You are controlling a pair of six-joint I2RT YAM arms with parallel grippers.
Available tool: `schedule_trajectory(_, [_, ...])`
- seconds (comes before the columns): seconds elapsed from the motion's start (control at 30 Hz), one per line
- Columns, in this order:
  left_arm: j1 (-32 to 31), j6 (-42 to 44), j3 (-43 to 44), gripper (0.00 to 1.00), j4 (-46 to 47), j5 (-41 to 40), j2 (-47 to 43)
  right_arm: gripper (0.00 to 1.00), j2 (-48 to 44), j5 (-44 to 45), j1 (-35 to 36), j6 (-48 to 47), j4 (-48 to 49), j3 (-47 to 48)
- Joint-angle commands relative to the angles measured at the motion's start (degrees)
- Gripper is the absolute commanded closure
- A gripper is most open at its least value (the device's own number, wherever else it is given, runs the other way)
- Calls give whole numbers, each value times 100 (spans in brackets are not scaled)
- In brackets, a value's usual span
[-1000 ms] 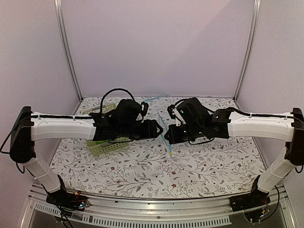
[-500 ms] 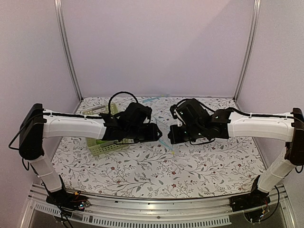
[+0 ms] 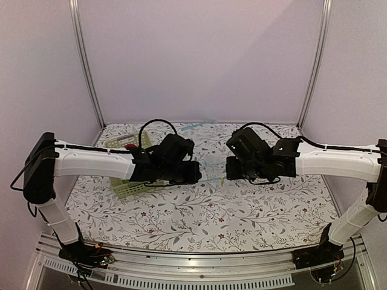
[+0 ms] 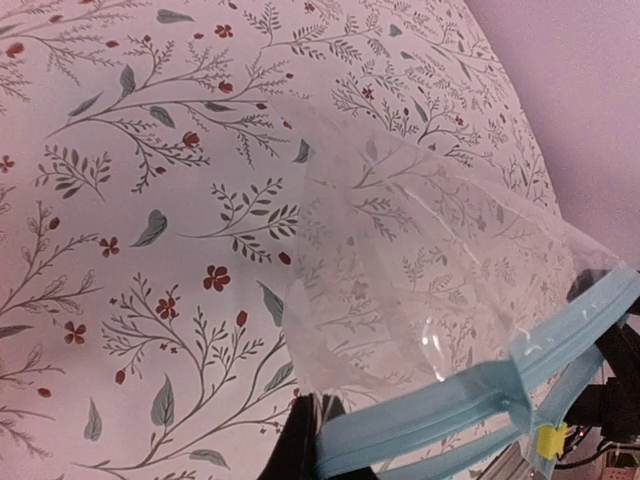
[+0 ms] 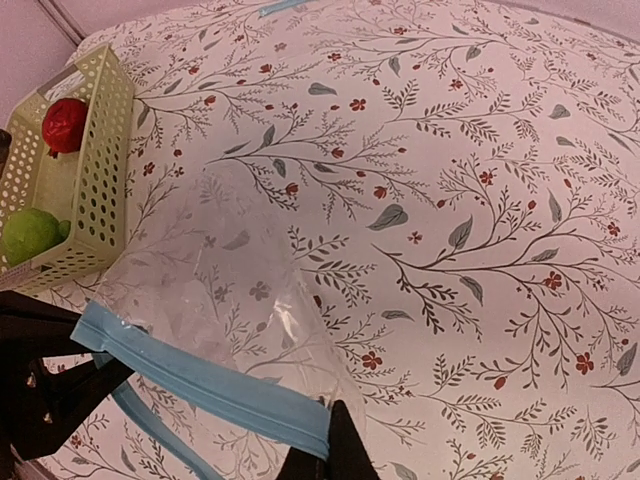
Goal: Place the food in the zip-top bag and seal the zipper
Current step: Open the zipper food storage bag at the center of the board.
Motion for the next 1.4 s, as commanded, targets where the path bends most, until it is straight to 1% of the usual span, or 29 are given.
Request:
schedule_trajectory(0.0, [9, 243, 223, 97, -631, 43, 85, 96, -93, 236, -68, 161, -278, 68])
schedule_trajectory(0.13, [6, 314, 647, 99, -950, 279, 342, 78, -97, -934, -135, -203, 200, 19])
schedule_trajectory(0.27, [6, 349, 936, 100, -1153, 278, 458, 62, -278, -1682, -138, -382, 405, -17])
schedule_trajectory(0.4, [37, 353, 1029, 100, -1203, 336, 529, 57, -714, -2015, -129, -431, 504, -191])
schedule_trajectory(0.53, [46, 303, 1016, 100, -1099, 466, 564, 52, -1095, -2150, -126, -359, 532, -371])
schedule_trajectory(0.63, [55, 225, 968, 100, -938, 554, 576, 52, -1062, -2069, -130, -272, 611, -549])
schedule_trajectory(0.73, [54, 195, 952, 100, -854, 684, 582, 52, -838, -2209, -124, -90, 918, -684])
schedule_trajectory(0.83, [55, 184, 939, 100, -860, 705, 575, 52, -529, -2270, -105, 41, 1150, -662])
schedule_trajectory(1.0, [71, 135, 869, 100, -793, 731, 539, 51, 57, -2258, -11, -51, 1270, -477])
schedule_trajectory(1.13, [89, 108, 824, 100, -751, 725, 496, 57, 411, -2193, -7, -3, 1354, -421])
schedule_trajectory(1.37, [94, 108, 810, 100, -757, 741, 487, 60, 670, -2308, 0, -92, 1420, -257])
